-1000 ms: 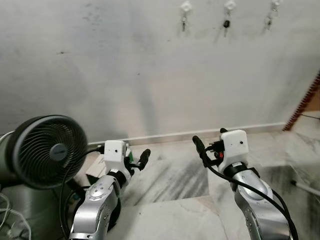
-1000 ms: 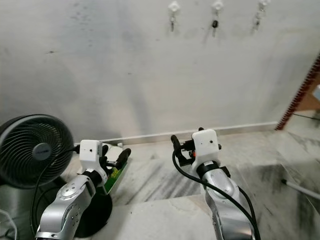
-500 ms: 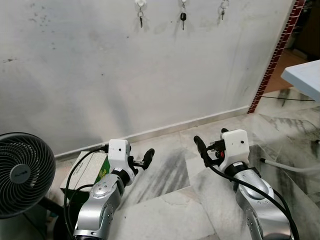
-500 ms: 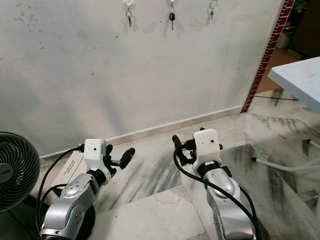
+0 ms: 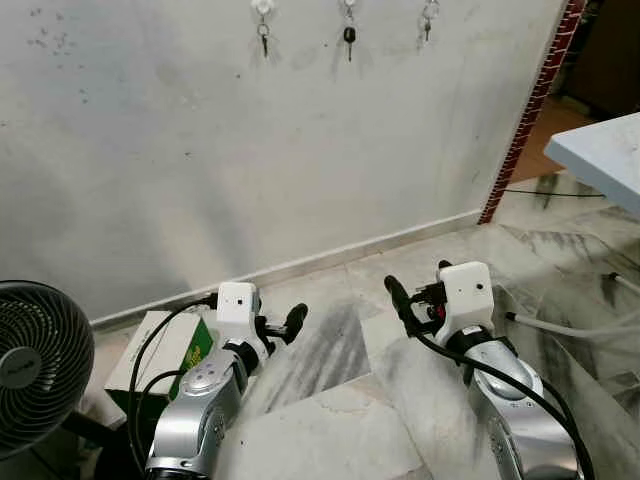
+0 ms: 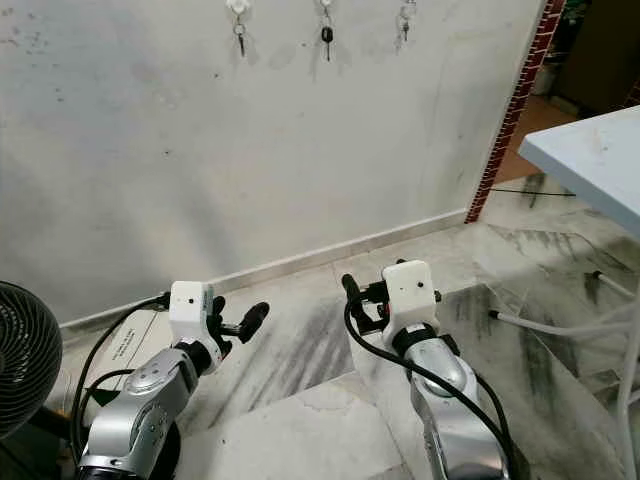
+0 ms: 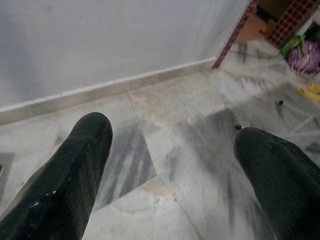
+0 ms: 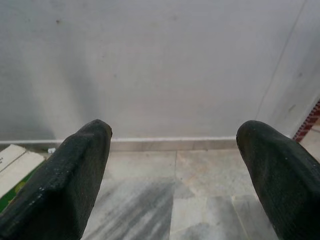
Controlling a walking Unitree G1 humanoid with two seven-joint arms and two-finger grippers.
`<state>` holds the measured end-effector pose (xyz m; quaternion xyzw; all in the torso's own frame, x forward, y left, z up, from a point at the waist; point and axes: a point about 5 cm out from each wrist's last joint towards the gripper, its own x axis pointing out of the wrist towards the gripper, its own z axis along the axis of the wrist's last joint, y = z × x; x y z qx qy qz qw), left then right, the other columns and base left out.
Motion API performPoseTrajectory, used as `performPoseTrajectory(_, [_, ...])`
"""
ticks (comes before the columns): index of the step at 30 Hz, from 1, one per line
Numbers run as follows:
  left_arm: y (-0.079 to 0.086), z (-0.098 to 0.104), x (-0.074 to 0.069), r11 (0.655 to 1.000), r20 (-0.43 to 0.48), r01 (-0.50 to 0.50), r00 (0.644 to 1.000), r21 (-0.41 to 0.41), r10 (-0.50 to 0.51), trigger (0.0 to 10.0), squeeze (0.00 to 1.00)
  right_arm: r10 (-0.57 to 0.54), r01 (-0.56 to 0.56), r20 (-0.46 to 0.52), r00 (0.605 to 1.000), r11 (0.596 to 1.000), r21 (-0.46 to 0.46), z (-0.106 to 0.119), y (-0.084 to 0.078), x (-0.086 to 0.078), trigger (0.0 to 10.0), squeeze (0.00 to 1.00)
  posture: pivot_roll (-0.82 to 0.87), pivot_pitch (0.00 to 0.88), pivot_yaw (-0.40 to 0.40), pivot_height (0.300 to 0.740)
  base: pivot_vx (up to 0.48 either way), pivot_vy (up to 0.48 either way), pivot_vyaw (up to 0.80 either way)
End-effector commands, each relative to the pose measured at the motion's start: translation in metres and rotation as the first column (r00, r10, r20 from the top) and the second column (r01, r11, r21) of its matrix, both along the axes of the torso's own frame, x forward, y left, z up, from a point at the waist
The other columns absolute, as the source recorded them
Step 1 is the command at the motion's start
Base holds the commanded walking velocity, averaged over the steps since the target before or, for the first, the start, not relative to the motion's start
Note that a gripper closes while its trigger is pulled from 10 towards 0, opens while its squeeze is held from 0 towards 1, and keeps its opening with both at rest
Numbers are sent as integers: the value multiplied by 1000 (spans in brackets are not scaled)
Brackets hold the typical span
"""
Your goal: Hang keys on a hook
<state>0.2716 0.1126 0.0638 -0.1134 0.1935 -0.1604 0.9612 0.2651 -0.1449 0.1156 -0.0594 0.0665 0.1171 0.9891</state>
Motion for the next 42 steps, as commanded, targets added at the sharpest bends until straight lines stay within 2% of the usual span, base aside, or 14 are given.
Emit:
performPoseTrajectory(1, [3, -6, -2, 1000, -36, -2, 999, 26, 3, 10000, 0, -2, 2, -18, 1000, 1000, 4, -4, 4, 0, 10000, 0, -84, 0, 83, 740, 0, 0, -788])
performPoseTrajectory(5, [4, -7, -2, 1000, -35, -2, 999, 28, 3, 10000, 0, -29, 30, -27, 999, 999, 28, -7, 4, -1, 10000, 0, -82, 0, 86, 740, 0, 0, -788])
performPoseTrajectory(9, [9, -9, -1, 999, -41, -16, 999, 51, 18, 10000, 0, -102, 106, -56, 993, 992, 73, -12, -2, 1, 10000, 0, -81, 0, 90, 740, 0, 0, -788])
performPoseTrajectory(14, [14, -12, -1, 997, -43, -32, 998, 66, 35, 10000, 0, -161, 169, -100, 982, 982, 85, -22, -10, 0, 10000, 0, -79, 0, 91, 740, 0, 0, -788])
performPoseTrajectory(30, [17, -16, -2, 995, -55, -40, 997, 91, 45, 10000, 0, -180, 191, -123, 976, 978, 84, -29, -13, 0, 10000, 0, -77, 0, 92, 740, 0, 0, -788])
performPoseTrajectory(37, [24, -42, -11, 991, -168, -61, 982, 117, 80, 10000, 0, -156, 171, -265, 951, 985, 36, -58, -4, -3, 10000, 0, -78, 0, 89, 740, 0, 0, -788])
performPoseTrajectory(39, [25, -45, -12, 990, -179, -60, 980, 126, 82, 10000, 0, -153, 168, -276, 949, 985, 32, -61, -3, -3, 10000, 0, -78, 0, 89, 740, 0, 0, -788])
performPoseTrajectory(40, [26, -54, -16, 987, -228, -53, 970, 150, 87, 10000, 0, -152, 158, -285, 946, 987, -1, -66, -3, -1, 10000, 0, -75, 0, 87, 740, 0, 0, -781])
performPoseTrajectory(42, [27, -56, -16, 987, -237, -51, 968, 153, 87, 10000, 0, -153, 157, -284, 946, 988, -9, -67, -4, -1, 10000, 0, -75, 0, 87, 740, 0, 0, -781])
